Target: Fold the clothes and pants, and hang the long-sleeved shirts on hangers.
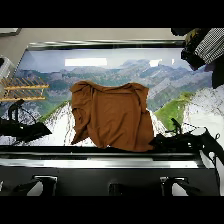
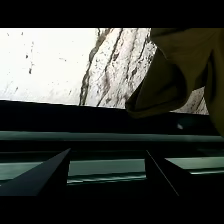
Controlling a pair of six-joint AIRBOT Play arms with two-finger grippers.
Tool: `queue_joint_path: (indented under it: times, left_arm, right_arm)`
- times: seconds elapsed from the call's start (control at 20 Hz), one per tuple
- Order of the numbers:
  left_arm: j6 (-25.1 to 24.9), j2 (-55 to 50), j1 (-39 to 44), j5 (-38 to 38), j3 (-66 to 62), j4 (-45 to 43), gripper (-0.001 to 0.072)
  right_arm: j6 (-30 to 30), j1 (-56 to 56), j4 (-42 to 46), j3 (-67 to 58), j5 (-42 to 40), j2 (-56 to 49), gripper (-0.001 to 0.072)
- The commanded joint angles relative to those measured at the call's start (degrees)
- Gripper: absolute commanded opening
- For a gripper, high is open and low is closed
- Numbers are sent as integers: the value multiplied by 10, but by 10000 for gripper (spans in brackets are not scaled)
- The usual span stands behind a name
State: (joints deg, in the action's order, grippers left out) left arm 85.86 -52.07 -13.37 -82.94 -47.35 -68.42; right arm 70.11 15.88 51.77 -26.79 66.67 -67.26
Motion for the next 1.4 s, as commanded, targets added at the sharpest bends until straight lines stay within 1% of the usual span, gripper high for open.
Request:
queue_joint_path:
  times: [0.0, 0.05, 0.15, 0.25, 0.45, 0.55, 0.65, 0.8, 0.85, 0.9, 0.95, 1.0, 1.05, 1.15, 1.25, 1.35]
  left_arm:
    - [-44, -12, 29, 8, 29, 5, 535]
    - [-54, -15, 48, 17, 44, 5, 535]
    - [-63, -19, 83, 51, 81, 5, 533]
    - [-62, -19, 109, 99, 115, 10, 527]
    - [-84, -34, 148, 202, 146, 67, 527]
    - [-86, -64, 172, 239, 147, 76, 527]
    - [-101, -99, 191, 268, 147, 91, 527]
    - [-101, -150, 209, 301, 147, 113, 518]
    - [-112, -165, 213, 304, 146, 126, 471]
    - [-119, -176, 214, 303, 143, 134, 306]
    - [-120, -179, 214, 299, 137, 136, 86]
    - [-120, -176, 214, 295, 126, 136, 17]
    - [-120, -167, 211, 288, 109, 136, 16]
    - [-120, -140, 201, 263, 58, 134, 16]
    - [-116, -93, 181, 235, -16, 134, 15]
    - [-90, -24, 143, 223, -112, 118, 15]
  right_arm:
    - [-3, -63, -3, 17, -12, 0, 197]
    - [-2, -68, -4, 17, -13, 1, 22]
    - [3, -68, -7, 17, -12, 16, 28]
    - [21, -68, -7, 17, -3, 45, 28]
    - [55, -68, -7, 17, 25, 124, 28]
    - [75, -68, -7, 17, 35, 161, 28]
    - [94, -68, -6, 17, 40, 196, 28]
    - [125, -68, -6, 17, 41, 238, 28]
    - [136, -68, -6, 17, 41, 251, 28]
    - [144, -68, -6, 17, 42, 261, 28]
    - [153, -68, -7, 16, 46, 271, 28]
    - [156, -68, -16, 12, 50, 279, 28]
    - [151, -68, -35, 5, 49, 287, 27]
    - [115, -68, -78, -35, 47, 293, 27]
    - [98, -68, -100, -123, 36, 293, 27]
    - [89, -68, -101, -255, 33, 293, 27]
